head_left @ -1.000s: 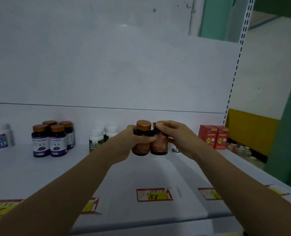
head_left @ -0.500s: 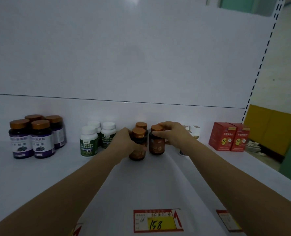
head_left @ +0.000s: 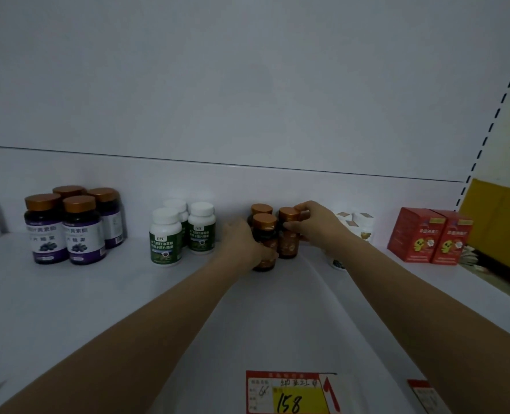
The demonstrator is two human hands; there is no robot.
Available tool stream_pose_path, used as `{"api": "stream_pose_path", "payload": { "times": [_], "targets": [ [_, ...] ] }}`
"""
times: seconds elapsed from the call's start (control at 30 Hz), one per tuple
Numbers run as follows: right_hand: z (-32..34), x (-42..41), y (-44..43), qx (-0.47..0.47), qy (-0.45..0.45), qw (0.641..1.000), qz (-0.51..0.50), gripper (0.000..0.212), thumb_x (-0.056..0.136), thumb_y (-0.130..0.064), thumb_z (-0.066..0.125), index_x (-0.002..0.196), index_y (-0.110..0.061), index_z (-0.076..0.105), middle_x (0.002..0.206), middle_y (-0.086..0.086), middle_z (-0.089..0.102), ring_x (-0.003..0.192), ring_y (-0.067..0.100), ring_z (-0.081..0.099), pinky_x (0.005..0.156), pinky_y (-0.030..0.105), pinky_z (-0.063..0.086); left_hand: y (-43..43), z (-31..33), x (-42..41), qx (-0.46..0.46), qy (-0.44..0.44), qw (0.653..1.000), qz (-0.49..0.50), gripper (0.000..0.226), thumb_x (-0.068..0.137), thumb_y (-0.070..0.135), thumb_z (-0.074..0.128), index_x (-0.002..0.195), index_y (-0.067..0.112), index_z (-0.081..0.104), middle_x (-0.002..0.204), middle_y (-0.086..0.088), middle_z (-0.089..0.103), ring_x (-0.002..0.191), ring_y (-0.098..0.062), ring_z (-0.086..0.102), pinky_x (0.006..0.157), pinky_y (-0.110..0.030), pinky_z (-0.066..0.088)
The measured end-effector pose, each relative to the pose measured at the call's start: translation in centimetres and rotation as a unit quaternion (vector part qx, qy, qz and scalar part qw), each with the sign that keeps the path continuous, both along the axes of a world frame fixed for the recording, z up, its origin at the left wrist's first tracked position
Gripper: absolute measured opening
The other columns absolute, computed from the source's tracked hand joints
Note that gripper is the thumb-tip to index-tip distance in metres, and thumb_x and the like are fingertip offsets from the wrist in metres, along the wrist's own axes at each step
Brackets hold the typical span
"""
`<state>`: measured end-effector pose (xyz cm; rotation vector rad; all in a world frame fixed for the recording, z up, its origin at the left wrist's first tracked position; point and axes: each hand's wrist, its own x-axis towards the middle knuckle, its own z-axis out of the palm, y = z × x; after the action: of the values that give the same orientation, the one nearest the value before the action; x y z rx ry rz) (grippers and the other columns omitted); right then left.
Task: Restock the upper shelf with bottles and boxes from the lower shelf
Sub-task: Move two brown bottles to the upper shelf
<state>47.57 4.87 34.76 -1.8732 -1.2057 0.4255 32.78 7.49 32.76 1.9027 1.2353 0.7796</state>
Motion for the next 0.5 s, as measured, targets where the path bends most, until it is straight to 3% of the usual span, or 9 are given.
{"api": "stream_pose_path", "payload": {
  "times": [0.17, 0.33, 0.5],
  "targets": [
    [-0.16, 0.06, 0.30, -0.003, -0.044, 0.999, -0.004, 0.038, 0.085, -0.018, 0.066, 0.119, -0.010, 0.053, 0.104, 0.006, 0.059, 0.108, 0.027, 0.058, 0.087, 0.035, 0.050, 0.10, 0.01, 0.22, -0.014, 0.010, 1.000, -0.021, 0.046, 0.075, 0.013, 0.075, 0.115, 0.003, 0.055, 0.115, -0.015, 0.061, 0.104, -0.027, 0.059, 0.082, -0.030, 0.047],
    [-0.18, -0.25, 0.20, -0.018, -0.100, 0.995, -0.006, 0.042, 0.089, -0.019, 0.061, 0.129, -0.011, 0.048, 0.123, 0.012, 0.059, 0.114, 0.027, 0.055, 0.086, 0.030, 0.042, -0.01, -0.14, 0.20, -0.006, 0.016, 0.999, -0.030, 0.038, 0.078, 0.009, 0.072, 0.112, 0.000, 0.056, 0.095, -0.008, 0.054, 0.091, -0.021, 0.054, 0.077, -0.025, 0.042],
    [-0.56, -0.34, 0.06, 0.002, -0.120, 0.993, -0.011, 0.055, 0.086, -0.018, 0.063, 0.135, -0.008, 0.039, 0.131, 0.014, 0.053, 0.117, 0.029, 0.053, 0.094, 0.038, 0.047, -0.34, -0.22, 0.37, 0.002, 0.026, 0.999, -0.029, 0.027, 0.078, 0.009, 0.072, 0.092, 0.012, 0.049, 0.092, -0.006, 0.052, 0.085, -0.017, 0.051, 0.074, -0.024, 0.042]
  ]
}}
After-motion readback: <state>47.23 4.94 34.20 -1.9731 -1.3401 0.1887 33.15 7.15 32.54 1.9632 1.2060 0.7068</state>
